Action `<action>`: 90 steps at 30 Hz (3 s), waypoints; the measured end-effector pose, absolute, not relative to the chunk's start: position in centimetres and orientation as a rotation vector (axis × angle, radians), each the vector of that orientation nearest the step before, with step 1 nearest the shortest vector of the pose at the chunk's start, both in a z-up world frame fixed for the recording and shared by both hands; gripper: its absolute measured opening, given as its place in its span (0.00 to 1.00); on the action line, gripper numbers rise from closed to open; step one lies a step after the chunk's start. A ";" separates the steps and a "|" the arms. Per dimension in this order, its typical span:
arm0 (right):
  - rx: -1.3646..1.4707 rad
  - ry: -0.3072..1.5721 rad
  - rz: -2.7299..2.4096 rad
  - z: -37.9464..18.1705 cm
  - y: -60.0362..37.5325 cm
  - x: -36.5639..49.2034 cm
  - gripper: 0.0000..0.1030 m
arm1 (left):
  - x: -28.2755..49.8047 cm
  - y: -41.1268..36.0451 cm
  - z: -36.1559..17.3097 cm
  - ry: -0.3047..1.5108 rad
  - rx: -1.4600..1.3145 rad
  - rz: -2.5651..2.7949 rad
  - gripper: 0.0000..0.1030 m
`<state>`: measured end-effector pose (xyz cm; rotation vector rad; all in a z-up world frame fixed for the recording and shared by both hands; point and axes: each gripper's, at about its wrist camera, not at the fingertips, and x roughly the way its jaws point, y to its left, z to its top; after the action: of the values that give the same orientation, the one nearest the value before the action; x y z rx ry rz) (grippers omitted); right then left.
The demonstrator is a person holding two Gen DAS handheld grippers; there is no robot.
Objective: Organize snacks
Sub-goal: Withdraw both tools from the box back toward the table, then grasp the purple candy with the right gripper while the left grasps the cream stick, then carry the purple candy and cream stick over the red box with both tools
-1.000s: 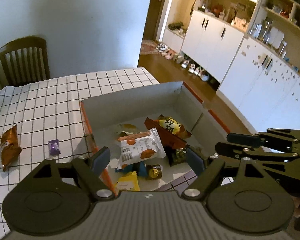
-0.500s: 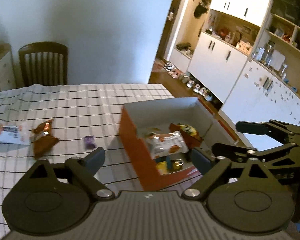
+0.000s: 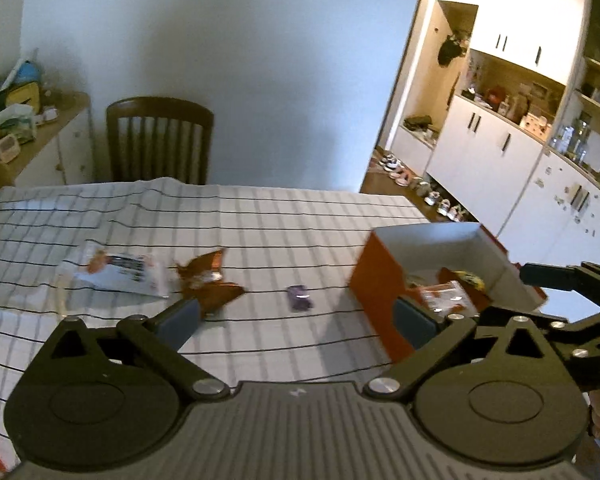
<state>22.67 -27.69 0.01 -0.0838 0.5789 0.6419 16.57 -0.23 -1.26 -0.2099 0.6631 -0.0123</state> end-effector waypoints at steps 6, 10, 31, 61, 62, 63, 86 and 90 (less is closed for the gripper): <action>-0.089 0.550 0.606 -1.2 -24.1 22.3 1.00 | 16.8 5.8 -2.8 0.702 -0.261 0.021 1.00; -0.090 0.585 0.596 -2.0 -21.7 23.0 1.00 | 17.0 9.4 -4.0 0.702 -0.260 0.091 1.00; -0.186 0.730 0.461 -9.2 -13.1 30.3 0.96 | 20.9 22.3 -12.0 0.807 -0.319 0.321 1.00; -0.203 0.916 0.360 -16.3 -11.9 37.7 0.41 | 26.3 25.6 -17.4 0.890 -0.320 0.367 0.29; -0.203 0.914 0.363 -16.3 -11.8 37.7 0.39 | 26.3 25.6 -17.4 0.890 -0.317 0.368 0.27; -0.203 0.913 0.366 -16.3 -11.8 37.7 0.37 | 26.4 25.5 -17.4 0.891 -0.311 0.370 0.21; -0.229 0.914 0.398 -14.0 -12.8 33.4 0.25 | 23.7 23.6 -15.9 0.903 -0.354 0.310 0.10; -0.206 0.921 0.411 -13.2 -13.7 31.8 0.25 | 22.5 22.5 -15.3 0.903 -0.359 0.294 0.10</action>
<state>31.81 -13.65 -13.17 -0.2056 0.9208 0.4113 22.52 22.53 -15.30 -0.3592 0.9030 0.2939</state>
